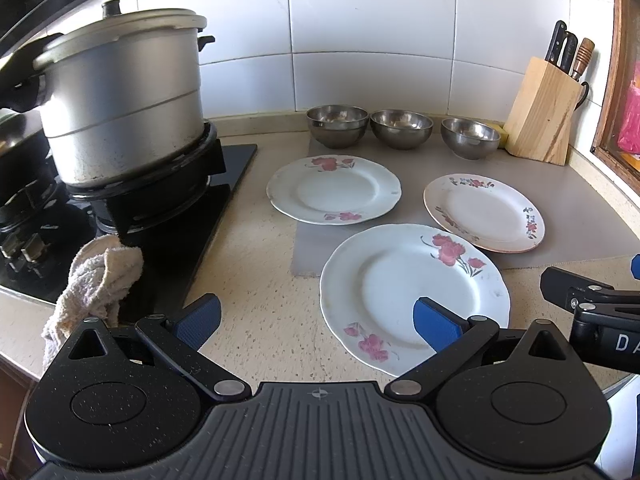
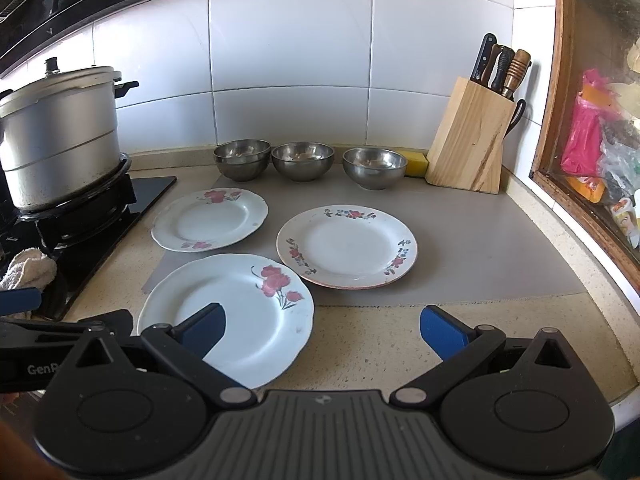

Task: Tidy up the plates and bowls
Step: 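Move the right tool toward the large pink-flowered plate's rim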

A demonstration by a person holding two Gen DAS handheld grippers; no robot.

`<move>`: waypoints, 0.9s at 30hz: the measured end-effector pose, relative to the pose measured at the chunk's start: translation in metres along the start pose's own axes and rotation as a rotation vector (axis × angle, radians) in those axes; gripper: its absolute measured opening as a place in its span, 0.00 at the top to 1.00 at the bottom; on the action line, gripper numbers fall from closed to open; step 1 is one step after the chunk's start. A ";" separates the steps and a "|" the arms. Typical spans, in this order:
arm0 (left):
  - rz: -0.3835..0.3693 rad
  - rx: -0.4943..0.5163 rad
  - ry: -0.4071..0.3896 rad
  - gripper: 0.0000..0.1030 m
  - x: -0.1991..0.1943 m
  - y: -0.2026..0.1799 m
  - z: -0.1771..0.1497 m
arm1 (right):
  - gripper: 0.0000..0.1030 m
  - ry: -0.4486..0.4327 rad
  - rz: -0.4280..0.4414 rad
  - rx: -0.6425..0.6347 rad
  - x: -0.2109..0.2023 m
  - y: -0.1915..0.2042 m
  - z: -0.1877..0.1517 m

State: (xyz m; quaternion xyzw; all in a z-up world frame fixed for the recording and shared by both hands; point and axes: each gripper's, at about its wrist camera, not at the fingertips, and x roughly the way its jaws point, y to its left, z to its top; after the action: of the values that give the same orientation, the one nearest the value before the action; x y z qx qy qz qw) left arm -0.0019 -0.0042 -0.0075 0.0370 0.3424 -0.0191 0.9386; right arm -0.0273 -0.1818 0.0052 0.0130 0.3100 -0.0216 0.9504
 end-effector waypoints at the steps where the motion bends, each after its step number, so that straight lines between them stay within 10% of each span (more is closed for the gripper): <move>1: 0.000 0.000 0.000 0.05 0.000 0.000 0.000 | 0.12 0.001 -0.002 0.001 0.000 0.000 0.000; 27: -0.010 0.012 0.020 0.05 0.015 0.002 0.003 | 0.12 0.037 -0.030 0.021 0.020 -0.002 0.000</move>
State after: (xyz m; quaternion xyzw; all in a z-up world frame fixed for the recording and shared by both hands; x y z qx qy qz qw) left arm 0.0115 -0.0030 -0.0147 0.0408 0.3517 -0.0256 0.9349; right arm -0.0113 -0.1844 -0.0065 0.0189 0.3274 -0.0390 0.9439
